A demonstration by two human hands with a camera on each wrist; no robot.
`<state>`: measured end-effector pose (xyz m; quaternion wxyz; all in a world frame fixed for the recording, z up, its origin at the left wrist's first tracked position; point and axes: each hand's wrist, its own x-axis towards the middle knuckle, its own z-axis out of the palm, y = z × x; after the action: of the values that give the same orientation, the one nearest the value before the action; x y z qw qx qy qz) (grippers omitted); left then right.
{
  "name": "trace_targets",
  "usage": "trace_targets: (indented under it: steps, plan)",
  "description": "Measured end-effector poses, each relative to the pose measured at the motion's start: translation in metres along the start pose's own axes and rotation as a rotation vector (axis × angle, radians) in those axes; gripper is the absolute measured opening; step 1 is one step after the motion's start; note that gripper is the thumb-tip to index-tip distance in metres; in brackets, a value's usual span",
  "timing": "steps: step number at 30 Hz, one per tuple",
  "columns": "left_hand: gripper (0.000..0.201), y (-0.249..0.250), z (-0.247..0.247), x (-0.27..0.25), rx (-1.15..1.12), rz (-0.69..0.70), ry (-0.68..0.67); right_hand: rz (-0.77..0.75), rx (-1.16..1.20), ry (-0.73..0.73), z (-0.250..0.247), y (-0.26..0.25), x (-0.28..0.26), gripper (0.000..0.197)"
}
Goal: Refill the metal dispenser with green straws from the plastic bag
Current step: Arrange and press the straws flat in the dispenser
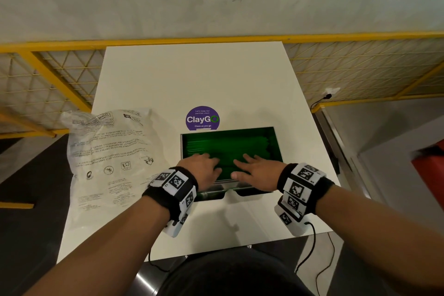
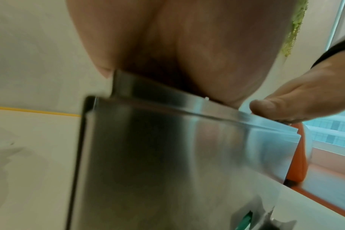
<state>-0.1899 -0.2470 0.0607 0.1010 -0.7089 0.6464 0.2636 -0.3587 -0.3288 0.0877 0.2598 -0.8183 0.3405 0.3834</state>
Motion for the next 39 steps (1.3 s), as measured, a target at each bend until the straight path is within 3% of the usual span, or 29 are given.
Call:
trace_targets:
  steps: [5,9,15,20,22,24,26,31,39]
  plan:
    - [0.058,0.005,-0.001,-0.006,0.174,-0.041,0.062,0.029,-0.025,0.077,0.003,0.008,0.002,0.076]
    - [0.071,0.006,0.001,-0.003,0.225,-0.091,-0.079,0.063,0.024,-0.004,-0.005,0.004,0.008,0.08]
    - [0.08,0.01,-0.005,-0.005,0.135,-0.145,-0.065,0.093,0.043,0.16,-0.012,0.004,0.019,0.078]
    - [0.083,0.013,-0.009,0.003,0.084,-0.203,-0.115,0.092,0.019,0.099,-0.013,0.002,0.025,0.073]
    - [0.08,0.012,-0.011,0.003,0.095,-0.206,-0.117,0.06,-0.02,0.195,-0.015,0.001,0.019,0.063]
    - [0.077,0.011,-0.01,0.003,0.124,-0.177,-0.07,0.031,-0.009,0.387,-0.016,0.002,0.016,0.048]
    - [0.076,0.011,-0.008,0.005,0.118,-0.153,-0.036,0.025,0.004,0.484,-0.015,0.003,0.019,0.049]
    - [0.074,0.01,-0.009,0.012,0.079,-0.179,-0.134,0.079,-0.048,0.209,-0.014,0.004,0.033,0.06]
    - [0.065,0.007,-0.009,0.008,0.064,-0.143,-0.122,0.103,-0.178,0.258,-0.016,0.004,0.021,0.036]
